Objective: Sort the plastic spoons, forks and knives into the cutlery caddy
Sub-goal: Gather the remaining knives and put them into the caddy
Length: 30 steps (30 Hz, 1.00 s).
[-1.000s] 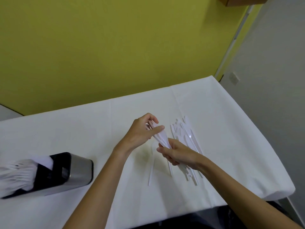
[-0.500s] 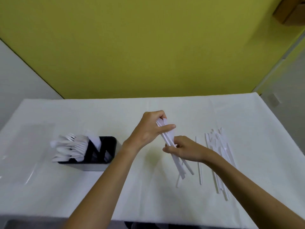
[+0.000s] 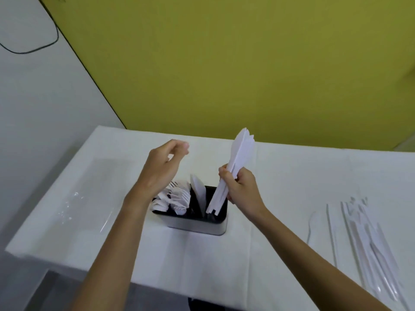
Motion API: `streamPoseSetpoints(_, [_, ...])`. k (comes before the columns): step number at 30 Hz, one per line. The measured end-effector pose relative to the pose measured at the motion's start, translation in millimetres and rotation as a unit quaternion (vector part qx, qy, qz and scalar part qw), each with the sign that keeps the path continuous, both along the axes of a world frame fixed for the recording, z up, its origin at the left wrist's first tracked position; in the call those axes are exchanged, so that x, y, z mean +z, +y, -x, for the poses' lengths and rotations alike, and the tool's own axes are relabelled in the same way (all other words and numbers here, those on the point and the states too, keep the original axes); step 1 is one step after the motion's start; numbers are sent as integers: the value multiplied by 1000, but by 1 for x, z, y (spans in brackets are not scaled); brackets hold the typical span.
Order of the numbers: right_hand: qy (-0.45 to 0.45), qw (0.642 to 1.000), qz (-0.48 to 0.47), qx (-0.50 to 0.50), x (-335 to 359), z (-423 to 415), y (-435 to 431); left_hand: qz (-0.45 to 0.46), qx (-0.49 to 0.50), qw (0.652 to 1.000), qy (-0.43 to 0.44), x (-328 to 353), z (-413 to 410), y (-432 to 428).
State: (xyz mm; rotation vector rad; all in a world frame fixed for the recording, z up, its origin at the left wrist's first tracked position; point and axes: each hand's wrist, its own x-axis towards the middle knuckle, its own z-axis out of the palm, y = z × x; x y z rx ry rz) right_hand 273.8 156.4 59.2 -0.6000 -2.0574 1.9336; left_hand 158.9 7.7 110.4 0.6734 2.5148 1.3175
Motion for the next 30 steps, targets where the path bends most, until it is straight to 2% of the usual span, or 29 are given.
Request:
streamPoseSetpoints(2, [5,1000,-24,-16,-4,8,-18,-10,30,999,-38,-15,13,-26])
streamPoseSetpoints(6, [8,988,-151,5,-18,11,-44,-55,95,980,-168,-52,30,-65])
streamPoseSetpoints(9, [-24,971,-237,23,-29,4,-51,-86,82,963,-242,-72,29,-71])
streamPoseSetpoints(12, [-47,962,-267,22,-33,-2,-57,-120,68,949,-283,-81,26,-69])
streamPoseSetpoints(16, [-36,959,-280,15,-28,-7,-59,-140,67,942,-299,-88,19,-65])
streamPoseSetpoints(21, [-1,950,-305,-61,-23,-3,-56,-162,73,935,-307,-93,17,-66])
streamPoseSetpoints(23, [36,939,-340,-40,-22,0,-56,-162,74,935,-307,-95,17,-67])
streamPoseSetpoints(25, [45,907,-419,14,-25,4,-56,-165,73,934,-309,-93,16,-68])
streamPoseSetpoints(27, [26,881,-470,52,-29,7,-55,-158,68,936,-307,-93,16,-68])
streamPoseSetpoints(30, [-10,871,-481,98,-27,10,-52,-139,65,943,-297,-88,16,-68])
